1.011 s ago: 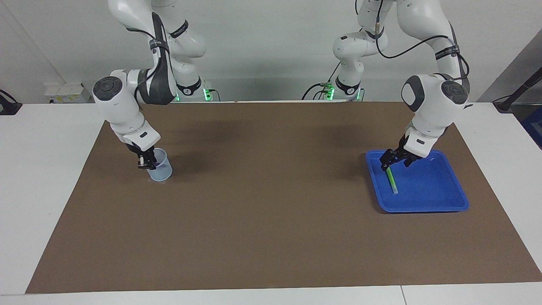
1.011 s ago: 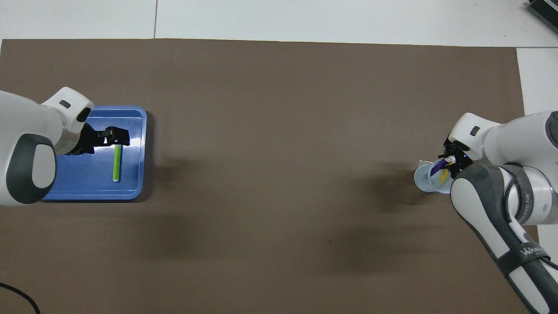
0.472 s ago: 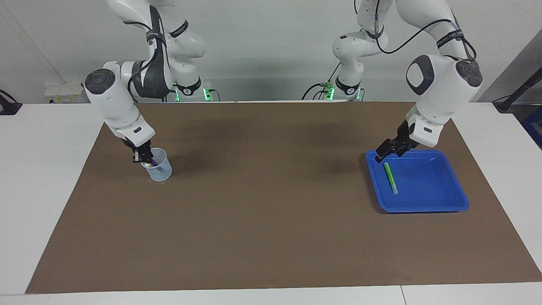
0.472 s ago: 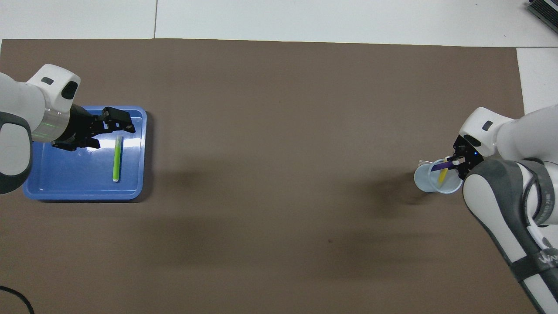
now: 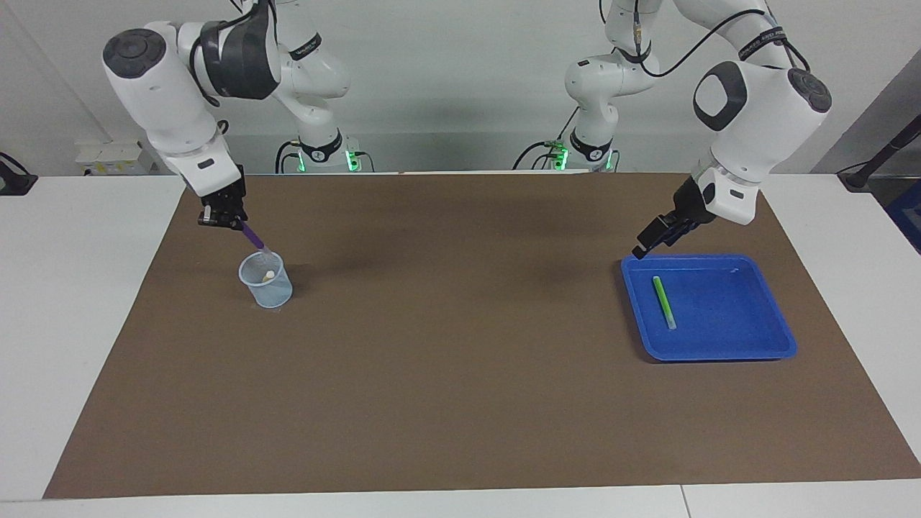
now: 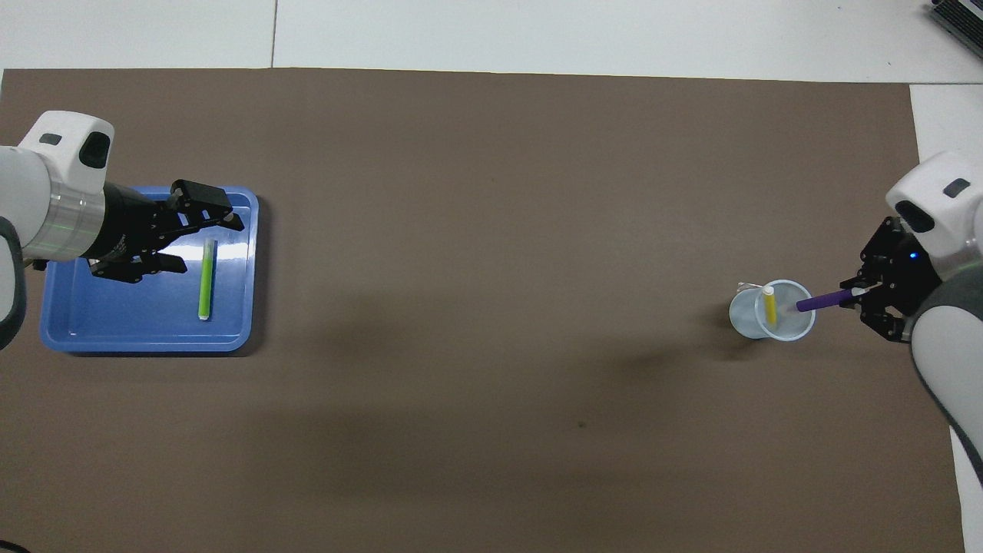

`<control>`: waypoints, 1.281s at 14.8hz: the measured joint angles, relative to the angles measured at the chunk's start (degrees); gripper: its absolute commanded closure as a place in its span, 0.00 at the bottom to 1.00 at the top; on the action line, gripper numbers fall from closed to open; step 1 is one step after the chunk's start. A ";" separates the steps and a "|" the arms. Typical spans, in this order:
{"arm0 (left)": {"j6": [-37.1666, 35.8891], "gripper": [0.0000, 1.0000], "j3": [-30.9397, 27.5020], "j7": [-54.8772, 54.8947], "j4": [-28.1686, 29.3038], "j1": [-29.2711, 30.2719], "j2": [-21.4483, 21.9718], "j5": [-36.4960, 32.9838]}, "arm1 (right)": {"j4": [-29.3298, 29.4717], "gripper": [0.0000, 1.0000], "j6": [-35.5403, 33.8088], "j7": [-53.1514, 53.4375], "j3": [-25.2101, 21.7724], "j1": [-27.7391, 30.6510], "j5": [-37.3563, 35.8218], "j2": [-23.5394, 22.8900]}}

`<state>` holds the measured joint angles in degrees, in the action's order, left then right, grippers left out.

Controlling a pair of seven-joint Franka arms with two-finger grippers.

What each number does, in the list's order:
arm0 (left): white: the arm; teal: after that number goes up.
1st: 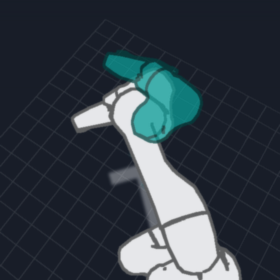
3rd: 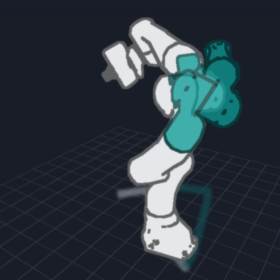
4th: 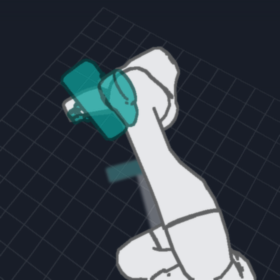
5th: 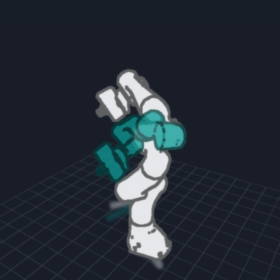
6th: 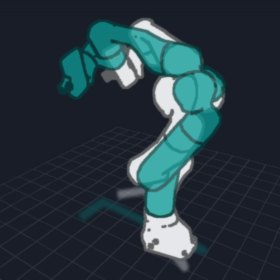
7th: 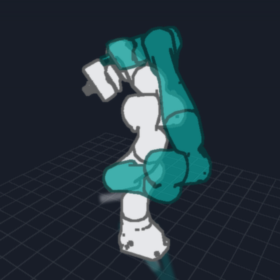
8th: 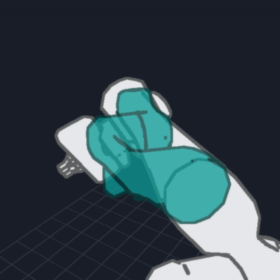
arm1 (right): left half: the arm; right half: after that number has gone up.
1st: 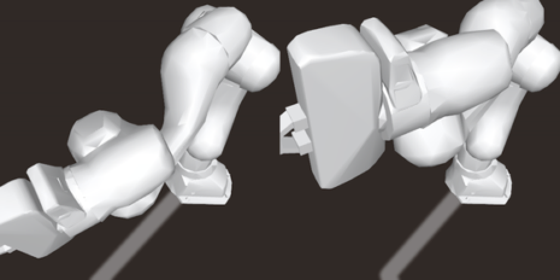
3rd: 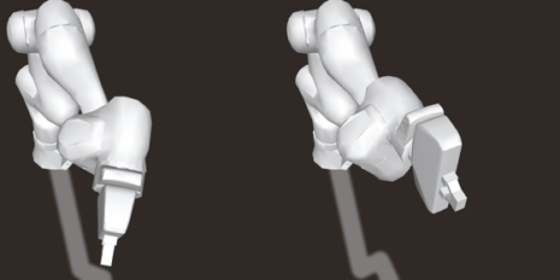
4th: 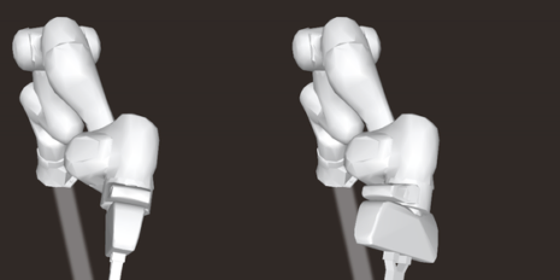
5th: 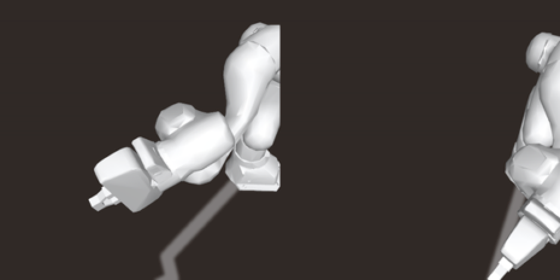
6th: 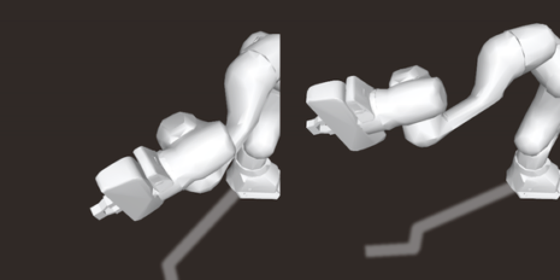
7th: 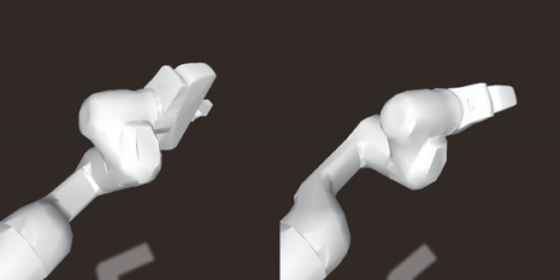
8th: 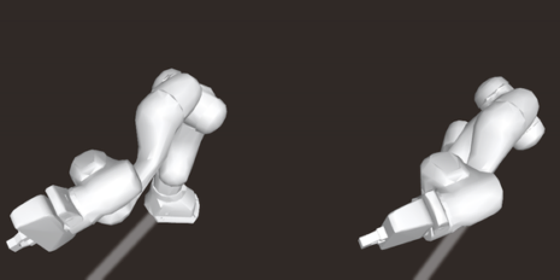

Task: Right arm passes pens to left for tray arrangement
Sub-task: 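Carry the purple pen toward the left gripper while the left gripper approaches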

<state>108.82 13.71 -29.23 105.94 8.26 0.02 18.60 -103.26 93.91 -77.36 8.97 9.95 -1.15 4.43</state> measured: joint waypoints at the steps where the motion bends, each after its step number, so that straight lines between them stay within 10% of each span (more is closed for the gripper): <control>1: -0.31 0.00 0.00 -3.70 0.00 -0.16 0.72 2.30 | 2.00 1.00 -2.45 4.01 -0.03 0.11 2.18 0.10; 9: -0.40 0.02 0.28 -31.78 -0.01 -4.13 3.31 12.89 | 3.79 1.00 -3.41 47.72 0.87 -2.25 21.02 0.20; 19: 2.50 0.02 2.68 -64.42 0.01 -7.40 4.87 18.52 | -7.62 1.00 22.84 90.91 1.32 -19.72 38.57 3.88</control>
<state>111.31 16.39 -93.65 105.94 0.86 4.89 37.12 -110.88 116.74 13.55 10.30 -9.77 37.43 8.31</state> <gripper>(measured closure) 0.000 0.811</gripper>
